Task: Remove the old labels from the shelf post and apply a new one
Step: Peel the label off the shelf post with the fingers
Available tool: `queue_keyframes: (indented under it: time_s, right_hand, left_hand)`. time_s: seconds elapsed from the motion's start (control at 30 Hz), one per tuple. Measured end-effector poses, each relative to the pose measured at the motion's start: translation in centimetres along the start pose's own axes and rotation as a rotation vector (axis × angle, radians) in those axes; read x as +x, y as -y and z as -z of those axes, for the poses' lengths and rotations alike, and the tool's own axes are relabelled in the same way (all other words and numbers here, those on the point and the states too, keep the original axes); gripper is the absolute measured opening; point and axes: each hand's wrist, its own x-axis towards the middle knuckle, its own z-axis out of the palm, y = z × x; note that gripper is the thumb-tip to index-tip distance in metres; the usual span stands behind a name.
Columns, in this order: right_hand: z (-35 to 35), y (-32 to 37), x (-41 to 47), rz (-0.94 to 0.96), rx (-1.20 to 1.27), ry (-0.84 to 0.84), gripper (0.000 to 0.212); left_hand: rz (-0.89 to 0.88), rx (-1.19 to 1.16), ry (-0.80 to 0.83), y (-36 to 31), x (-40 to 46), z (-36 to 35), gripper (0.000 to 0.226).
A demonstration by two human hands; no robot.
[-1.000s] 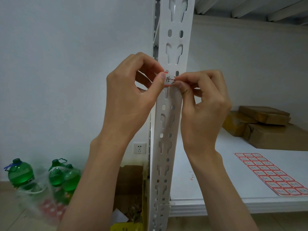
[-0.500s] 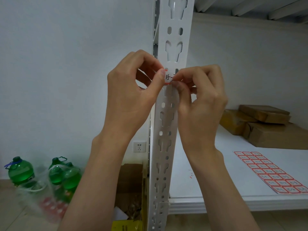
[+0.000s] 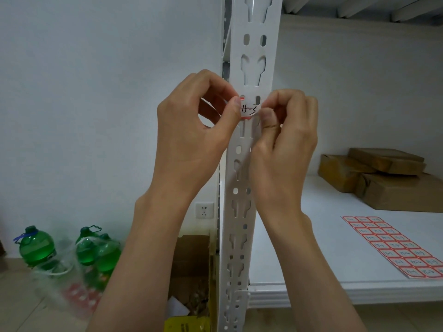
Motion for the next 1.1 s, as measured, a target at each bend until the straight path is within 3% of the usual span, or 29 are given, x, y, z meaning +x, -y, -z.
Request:
queue_keyframes:
  time_s: [0.33,0.57,1.1]
  right_hand:
    - [1.9,-0.1,1.0,-0.081,0.168,-0.014,0.010]
    - [2.5,-0.5,1.0,-0.079,0.182,-0.002,0.012]
    - [2.7,-0.8,1.1,-0.134,0.202,0.001,0.012]
  left_hand:
    - [-0.020,0.023,0.007,0.1,0.0,0.1,0.008]
    - [-0.239,0.248,0.029,0.1,-0.3,-0.7,0.019]
    - [-0.296,0.292,-0.236,0.3,-1.7,-3.2,0.014]
